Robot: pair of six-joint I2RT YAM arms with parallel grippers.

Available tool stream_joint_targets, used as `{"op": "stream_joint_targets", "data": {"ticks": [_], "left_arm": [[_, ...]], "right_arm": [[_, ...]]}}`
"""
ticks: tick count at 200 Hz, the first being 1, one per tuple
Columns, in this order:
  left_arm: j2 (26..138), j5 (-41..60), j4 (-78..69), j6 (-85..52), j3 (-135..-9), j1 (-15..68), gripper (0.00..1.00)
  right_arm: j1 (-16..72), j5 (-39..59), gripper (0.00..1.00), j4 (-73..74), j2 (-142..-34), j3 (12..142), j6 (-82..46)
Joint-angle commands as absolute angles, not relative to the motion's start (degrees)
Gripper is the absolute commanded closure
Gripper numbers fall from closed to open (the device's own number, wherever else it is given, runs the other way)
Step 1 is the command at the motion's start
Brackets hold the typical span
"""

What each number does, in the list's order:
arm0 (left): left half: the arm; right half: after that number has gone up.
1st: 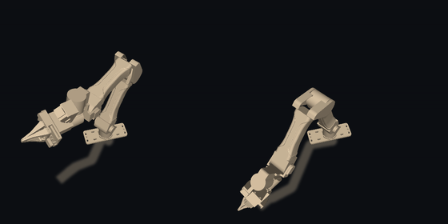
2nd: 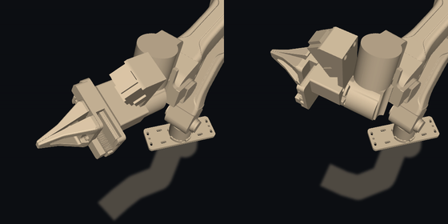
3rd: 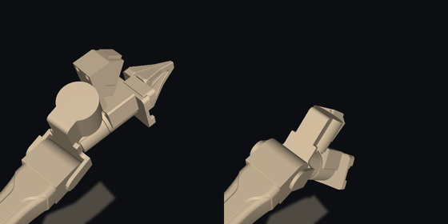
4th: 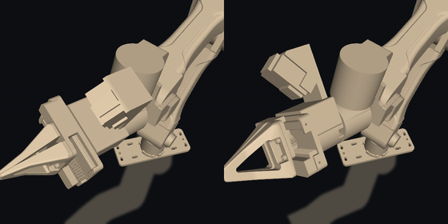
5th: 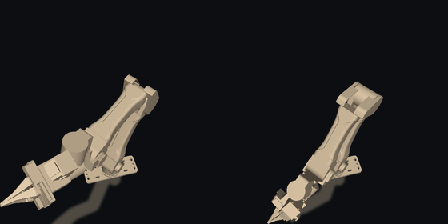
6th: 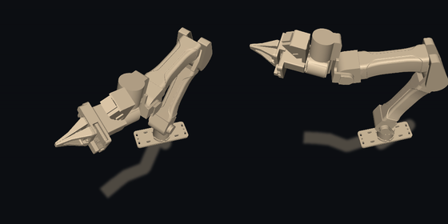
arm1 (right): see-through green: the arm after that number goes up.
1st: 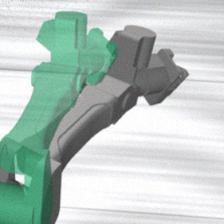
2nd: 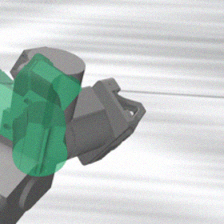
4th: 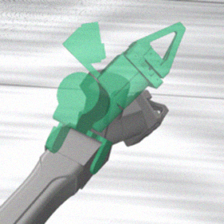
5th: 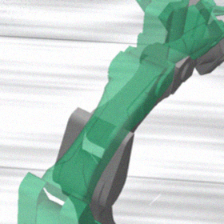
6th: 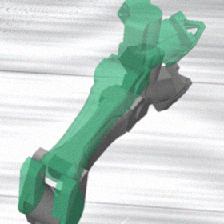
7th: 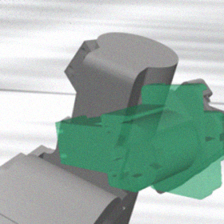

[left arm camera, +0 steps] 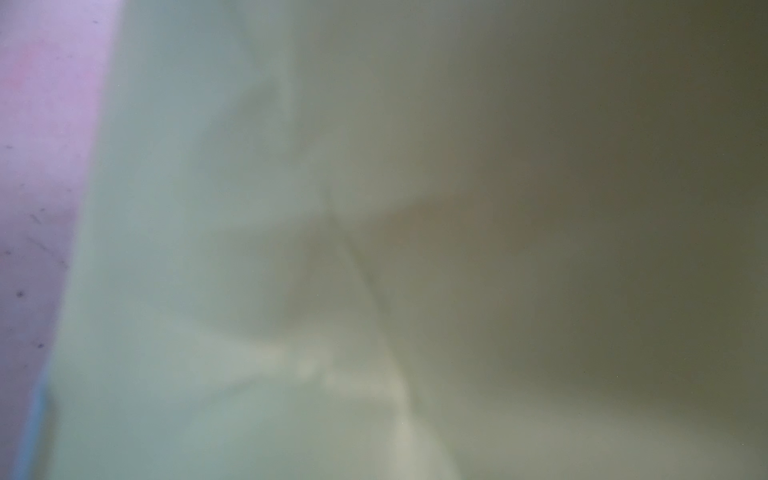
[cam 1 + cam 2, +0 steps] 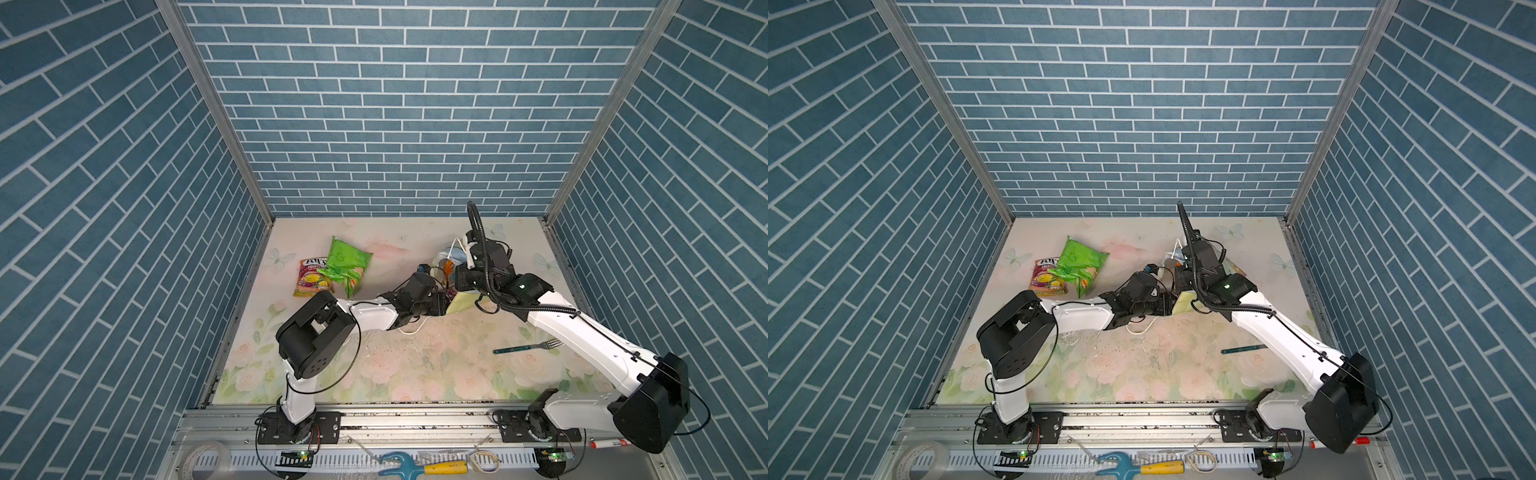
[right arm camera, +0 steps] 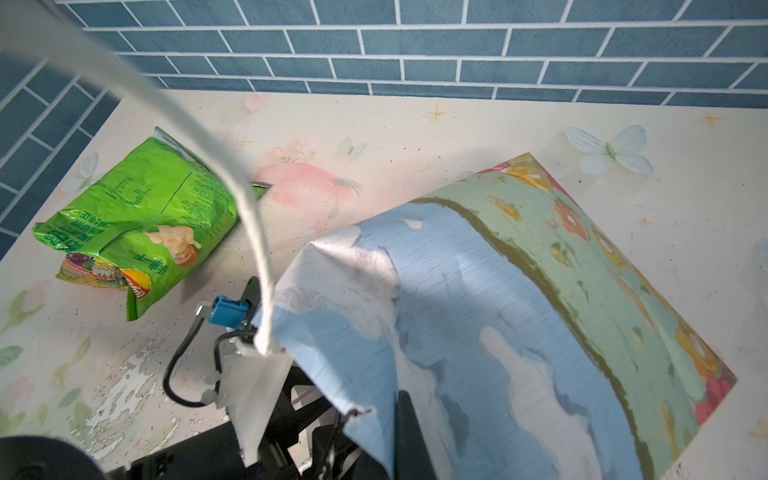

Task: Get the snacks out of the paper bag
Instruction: 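Reach the left gripper deep into the paper bag toward the purple packet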

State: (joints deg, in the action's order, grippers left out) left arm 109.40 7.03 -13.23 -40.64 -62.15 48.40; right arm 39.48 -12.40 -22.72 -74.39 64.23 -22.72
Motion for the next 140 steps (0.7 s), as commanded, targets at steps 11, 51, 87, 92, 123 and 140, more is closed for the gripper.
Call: {"op": "stream_joint_targets", "data": {"ticks": [11,51,87,92,123,140], "left_arm": [[111.5,7.1,-13.1,-40.2,-63.8,48.7,0.48],[112.5,7.3,-12.7,-40.1,-64.9,48.7,0.67],[112.3,7.1,-12.0,-40.1,-65.3,48.6,0.95],[112.1,7.0,-11.9,-40.1,-65.2,48.6,0.96],[109.8,5.9,-11.5,-39.7,-64.1,48.6,1.0],[108.4,5.7,-11.6,-39.0,-63.5,48.6,1.0]], "right_arm": [[40.0,-11.0,1.0,-18.6,-72.7,64.4,-26.1],[40.0,-11.2,1.0,-18.7,-72.3,63.9,-26.1],[40.1,-11.6,1.0,-18.7,-71.5,63.0,-26.3],[40.0,-11.7,1.0,-18.9,-71.4,62.9,-26.4],[40.0,-12.2,1.0,-18.9,-70.8,62.1,-26.6],[40.0,-12.4,1.0,-18.8,-70.6,61.7,-26.9]]}}
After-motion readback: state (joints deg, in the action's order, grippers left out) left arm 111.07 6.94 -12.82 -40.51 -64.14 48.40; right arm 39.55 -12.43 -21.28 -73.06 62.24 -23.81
